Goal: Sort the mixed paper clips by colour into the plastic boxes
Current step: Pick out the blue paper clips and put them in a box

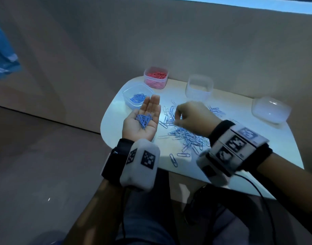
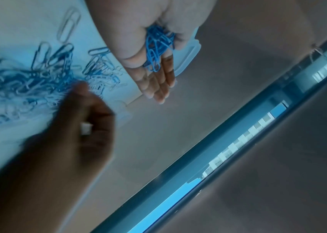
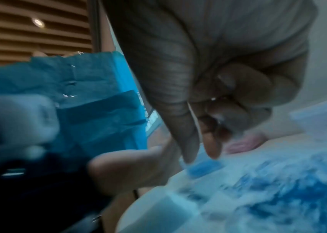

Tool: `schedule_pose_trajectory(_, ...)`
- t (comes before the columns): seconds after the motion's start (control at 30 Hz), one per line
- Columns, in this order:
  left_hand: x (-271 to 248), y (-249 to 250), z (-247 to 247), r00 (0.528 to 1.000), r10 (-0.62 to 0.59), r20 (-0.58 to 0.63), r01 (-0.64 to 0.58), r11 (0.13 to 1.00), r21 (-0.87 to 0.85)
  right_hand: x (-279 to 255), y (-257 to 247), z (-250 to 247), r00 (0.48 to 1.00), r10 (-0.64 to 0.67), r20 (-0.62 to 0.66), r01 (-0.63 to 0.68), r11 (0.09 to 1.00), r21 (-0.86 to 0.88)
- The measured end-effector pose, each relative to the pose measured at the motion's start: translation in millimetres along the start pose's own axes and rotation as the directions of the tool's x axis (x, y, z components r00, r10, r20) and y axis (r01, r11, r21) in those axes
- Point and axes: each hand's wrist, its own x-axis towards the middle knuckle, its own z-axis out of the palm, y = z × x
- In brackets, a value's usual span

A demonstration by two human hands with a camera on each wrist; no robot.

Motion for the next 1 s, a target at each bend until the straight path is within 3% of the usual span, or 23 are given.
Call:
schedule_pose_trajectory(0.07, -3, 4, -4, 1.0, 0.003, 0.015, -0.003, 1.0, 0.02, -28, -7, 12, 0.98, -0.02, 0.2, 0.039, 0.995, -0.093)
schedule_pose_trajectory(0.13, -8, 4, -7, 0.999, 0.004, 0.039, -0.005, 1.0, 0.012, -48, -8, 29, 0.965, -0.011, 0.261, 0.044, 0.992, -0.12)
schedule_pose_trajectory(0.3, -19, -3, -13, 0.997, 0.003, 0.071, -0.003, 1.0, -0.008, -50, -2, 52, 0.985, 0.035, 0.172, -0.023, 0.997, -0.072)
schedule_pose_trajectory(0.5, -30, -8, -25, 0.999, 0.027, 0.023, -0.027, 1.0, 0.005, -43, 1, 42, 0.978, 0.027, 0.206, -0.036, 0.999, 0.04)
schedule_pose_trajectory(0.63, -35, -14, -33, 0.999, 0.032, 0.002, -0.032, 0.999, 0.022, -52, 19, 12, 0.998, 0.057, -0.009, -0.056, 0.99, 0.128)
schedule_pose_trajectory(0.7, -37, -15, -34, 0.999, 0.039, 0.006, -0.039, 0.999, 0.026, -65, 27, 11, 0.998, 0.05, -0.048, -0.046, 0.996, 0.077)
schedule_pose_trajectory(0.8, -40, -19, -36, 0.999, 0.034, 0.003, -0.034, 0.999, 0.035, -76, 28, 32, 1.0, 0.016, 0.007, -0.015, 1.0, -0.007)
schedule_pose_trajectory(1.0, -41, -25, -38, 1.0, 0.029, 0.0, -0.029, 0.999, 0.04, -66, 23, 52, 1.0, 0.011, -0.012, -0.013, 0.993, -0.116)
